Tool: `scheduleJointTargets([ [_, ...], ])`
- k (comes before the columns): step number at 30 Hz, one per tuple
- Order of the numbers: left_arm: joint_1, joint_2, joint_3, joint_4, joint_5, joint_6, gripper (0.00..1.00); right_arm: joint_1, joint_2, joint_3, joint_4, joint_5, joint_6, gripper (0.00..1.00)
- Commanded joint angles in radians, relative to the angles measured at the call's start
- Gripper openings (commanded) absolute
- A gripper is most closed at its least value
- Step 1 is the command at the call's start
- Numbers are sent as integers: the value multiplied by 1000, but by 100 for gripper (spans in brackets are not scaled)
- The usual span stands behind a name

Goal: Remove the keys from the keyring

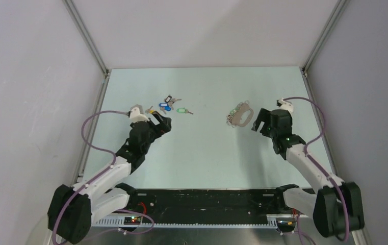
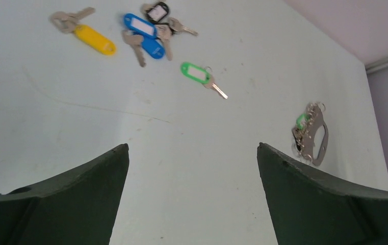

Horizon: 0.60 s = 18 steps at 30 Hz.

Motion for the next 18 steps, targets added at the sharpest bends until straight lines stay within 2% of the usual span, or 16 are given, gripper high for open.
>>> scheduleJointTargets([
  [1, -128, 61, 62, 121, -148, 99, 98, 29, 137, 86, 196, -9, -63, 90],
  [4, -196, 71, 32, 208, -162, 202, 98, 41, 254, 143, 243, -55, -101, 88],
  [8, -203, 68, -3, 331, -79, 219, 98, 61, 417, 273, 199, -103, -131, 79],
  [15, -202, 153, 24, 370, -1, 221, 97, 130, 633, 456, 164, -118, -169, 75],
  [18, -202, 158, 30, 373, 2, 224, 97, 134, 727, 537, 114, -133, -168, 68],
])
